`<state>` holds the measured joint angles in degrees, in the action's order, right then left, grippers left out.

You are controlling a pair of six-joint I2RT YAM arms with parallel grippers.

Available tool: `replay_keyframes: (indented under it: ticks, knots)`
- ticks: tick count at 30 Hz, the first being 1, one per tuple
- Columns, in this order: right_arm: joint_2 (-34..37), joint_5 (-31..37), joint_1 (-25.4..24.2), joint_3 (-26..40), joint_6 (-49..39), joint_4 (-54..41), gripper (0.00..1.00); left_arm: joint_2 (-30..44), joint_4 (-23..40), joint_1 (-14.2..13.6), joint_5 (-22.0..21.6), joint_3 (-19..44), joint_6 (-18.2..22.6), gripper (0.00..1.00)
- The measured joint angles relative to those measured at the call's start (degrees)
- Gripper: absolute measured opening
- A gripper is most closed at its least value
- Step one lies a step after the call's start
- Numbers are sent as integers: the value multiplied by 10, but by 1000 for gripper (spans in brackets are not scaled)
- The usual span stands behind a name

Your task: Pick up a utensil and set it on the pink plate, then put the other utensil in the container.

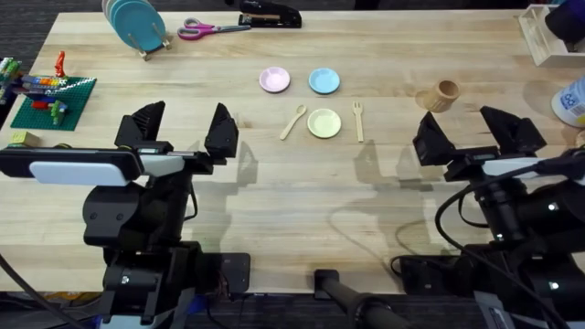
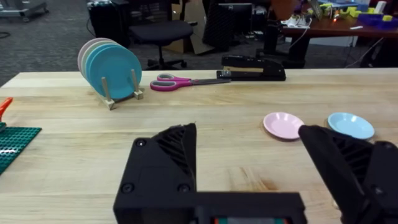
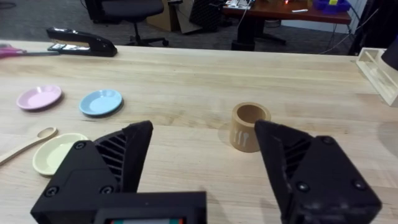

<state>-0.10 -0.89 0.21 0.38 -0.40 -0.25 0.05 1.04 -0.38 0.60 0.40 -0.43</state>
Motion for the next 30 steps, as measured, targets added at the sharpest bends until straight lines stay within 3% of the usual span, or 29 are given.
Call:
replay_keyframes:
  ticks: [14, 20, 26, 30]
  knots:
    - [0, -26, 0, 0, 0, 33, 997, 0, -31, 0, 9, 2, 0, 993]
    - [1, -31, 0, 37, 0, -13, 998, 0, 60, 0, 18, 58, 0, 993]
    - [21, -32, 0, 140, 0, -88, 997, 8, 133, 0, 23, 153, 0, 994]
    - [58, -33, 0, 213, 0, -174, 997, 52, 178, 0, 26, 213, -1, 994]
